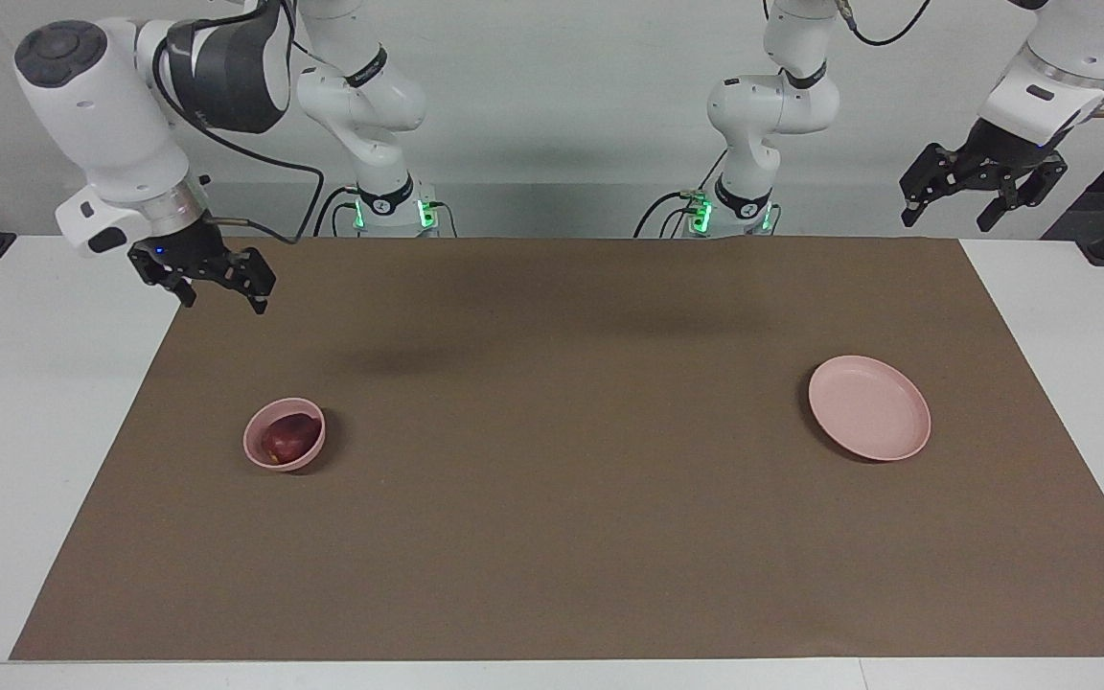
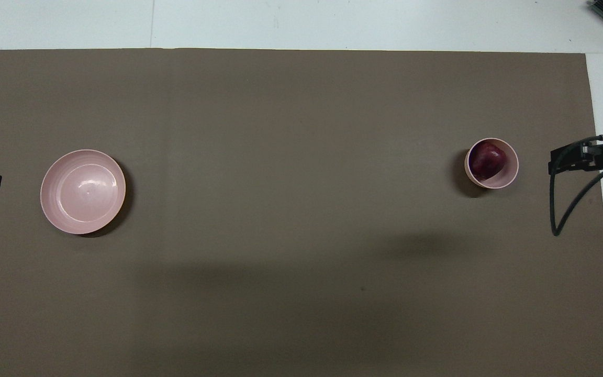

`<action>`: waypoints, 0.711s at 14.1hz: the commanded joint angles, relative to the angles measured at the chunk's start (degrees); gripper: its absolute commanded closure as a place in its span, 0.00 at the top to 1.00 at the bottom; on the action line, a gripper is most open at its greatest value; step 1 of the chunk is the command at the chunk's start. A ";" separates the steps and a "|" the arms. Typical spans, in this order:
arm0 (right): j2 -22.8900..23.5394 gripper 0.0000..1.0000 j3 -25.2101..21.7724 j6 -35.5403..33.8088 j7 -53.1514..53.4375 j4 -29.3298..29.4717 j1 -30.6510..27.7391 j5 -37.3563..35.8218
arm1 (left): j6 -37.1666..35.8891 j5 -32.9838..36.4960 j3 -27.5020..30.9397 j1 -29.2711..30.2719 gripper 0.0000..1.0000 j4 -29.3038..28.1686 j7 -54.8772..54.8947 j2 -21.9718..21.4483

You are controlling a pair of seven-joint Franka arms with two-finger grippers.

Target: Move apple from plate to bowl

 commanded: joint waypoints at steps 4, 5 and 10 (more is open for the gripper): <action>-1.84 1.00 0.70 -2.71 0.71 -0.73 -0.54 2.28 | -0.39 0.90 -0.13 0.29 1.00 -0.60 -0.32 -0.77; -1.84 1.00 0.70 -2.98 0.71 -0.55 -0.54 2.19 | -0.31 0.90 -0.13 0.21 1.00 -0.60 -0.24 -0.77; -1.92 1.00 1.40 -7.46 1.24 1.21 -0.45 2.28 | -0.30 0.99 -0.13 0.21 1.00 -0.60 -0.32 -0.69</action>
